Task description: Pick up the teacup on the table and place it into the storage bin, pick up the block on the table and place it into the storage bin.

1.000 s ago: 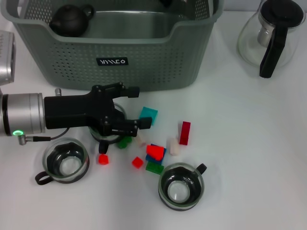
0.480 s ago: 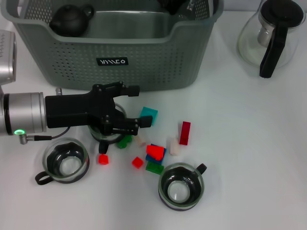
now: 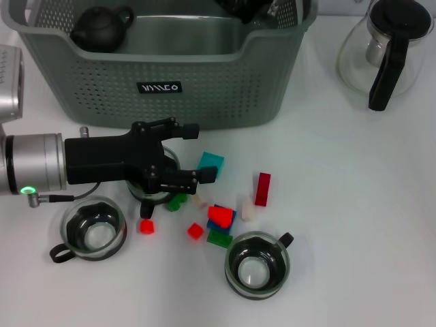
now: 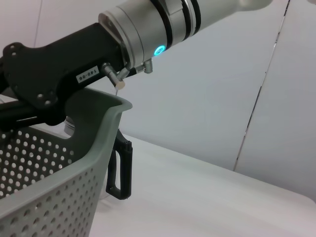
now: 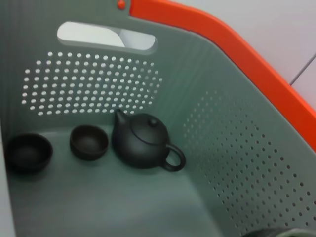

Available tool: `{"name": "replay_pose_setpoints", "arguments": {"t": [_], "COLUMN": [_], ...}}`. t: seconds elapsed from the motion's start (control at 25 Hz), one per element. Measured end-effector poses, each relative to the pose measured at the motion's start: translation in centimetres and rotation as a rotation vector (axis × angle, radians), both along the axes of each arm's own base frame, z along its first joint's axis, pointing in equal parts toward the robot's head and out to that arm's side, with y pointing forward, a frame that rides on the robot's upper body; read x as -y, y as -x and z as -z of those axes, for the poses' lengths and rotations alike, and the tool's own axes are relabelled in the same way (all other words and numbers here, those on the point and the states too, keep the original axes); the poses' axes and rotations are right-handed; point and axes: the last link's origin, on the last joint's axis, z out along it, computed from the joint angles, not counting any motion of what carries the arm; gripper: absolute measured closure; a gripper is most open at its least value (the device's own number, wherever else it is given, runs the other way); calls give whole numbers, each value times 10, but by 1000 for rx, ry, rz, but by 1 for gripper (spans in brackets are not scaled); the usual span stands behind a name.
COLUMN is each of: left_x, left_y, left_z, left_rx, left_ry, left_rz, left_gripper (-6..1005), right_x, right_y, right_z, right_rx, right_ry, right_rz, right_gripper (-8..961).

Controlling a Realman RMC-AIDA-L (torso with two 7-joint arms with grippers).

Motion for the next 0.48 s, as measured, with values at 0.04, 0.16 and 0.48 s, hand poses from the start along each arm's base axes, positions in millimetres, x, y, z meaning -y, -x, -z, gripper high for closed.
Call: {"name": "replay_pose_setpoints", "arguments": {"t": [0.04,0.16,0.48], "left_x": [0,1,1], "left_y": [0,1,1], "left_z": [0,0,-2], "left_rx": [0,1,3], "left_ry": [0,1,1], "left_rz": [0,-2,0], "left_gripper": [67,66,67], "right_x": [0,1,3], "right_y": [1,2,6], "right_z": [-1,-2,-12], "right_rx": [-2,-3,-23], "right_ry": [1,-2,-25], "right_rz": [0,1,-12], "right_gripper": [831,789,440]}}
